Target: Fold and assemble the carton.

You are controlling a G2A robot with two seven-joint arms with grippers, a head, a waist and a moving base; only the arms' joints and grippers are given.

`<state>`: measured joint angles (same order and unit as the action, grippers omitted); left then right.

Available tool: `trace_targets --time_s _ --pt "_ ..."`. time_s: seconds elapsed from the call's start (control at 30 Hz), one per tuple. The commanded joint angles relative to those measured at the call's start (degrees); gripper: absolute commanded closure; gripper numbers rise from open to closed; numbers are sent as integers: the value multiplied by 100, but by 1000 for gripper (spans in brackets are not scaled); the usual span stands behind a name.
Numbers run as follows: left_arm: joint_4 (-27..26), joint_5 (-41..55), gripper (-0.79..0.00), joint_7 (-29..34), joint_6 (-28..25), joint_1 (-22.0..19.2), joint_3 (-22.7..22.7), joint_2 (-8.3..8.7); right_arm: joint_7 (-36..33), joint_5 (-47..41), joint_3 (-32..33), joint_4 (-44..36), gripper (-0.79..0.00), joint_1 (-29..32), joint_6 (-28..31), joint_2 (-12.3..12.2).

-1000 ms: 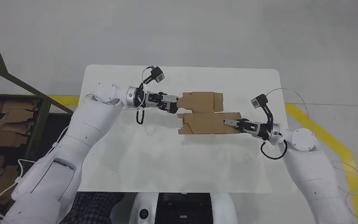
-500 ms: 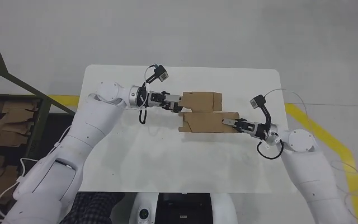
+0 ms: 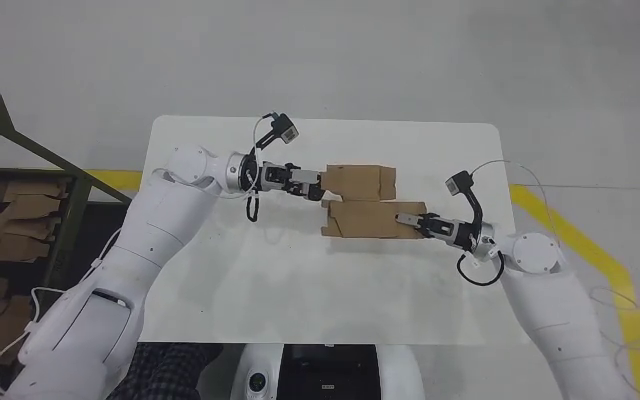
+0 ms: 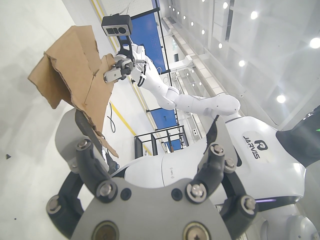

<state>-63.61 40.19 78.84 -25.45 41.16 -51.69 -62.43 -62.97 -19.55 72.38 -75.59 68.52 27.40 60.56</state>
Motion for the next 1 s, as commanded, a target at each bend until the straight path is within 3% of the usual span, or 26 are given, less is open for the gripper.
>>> trace_targets --time_s 0.0,0.8,0.9,0.93,0.97 --pt "1 -1 -785 5 5 -18 8 -5 -6 32 -6 -34 0 7 28 -4" --pt "602 -268 -785 -47 -46 -451 318 -231 92 15 -8 -455 0 187 45 -55" --pt "684 -365 -471 -82 -81 -485 339 -253 104 22 -6 -476 0 200 40 -61" --pt "708 -388 -397 -91 -90 -493 347 -262 111 10 -5 -479 0 204 34 -63" --pt "729 -409 -385 -101 -100 -502 353 -271 119 6 -3 -486 0 208 39 -64"
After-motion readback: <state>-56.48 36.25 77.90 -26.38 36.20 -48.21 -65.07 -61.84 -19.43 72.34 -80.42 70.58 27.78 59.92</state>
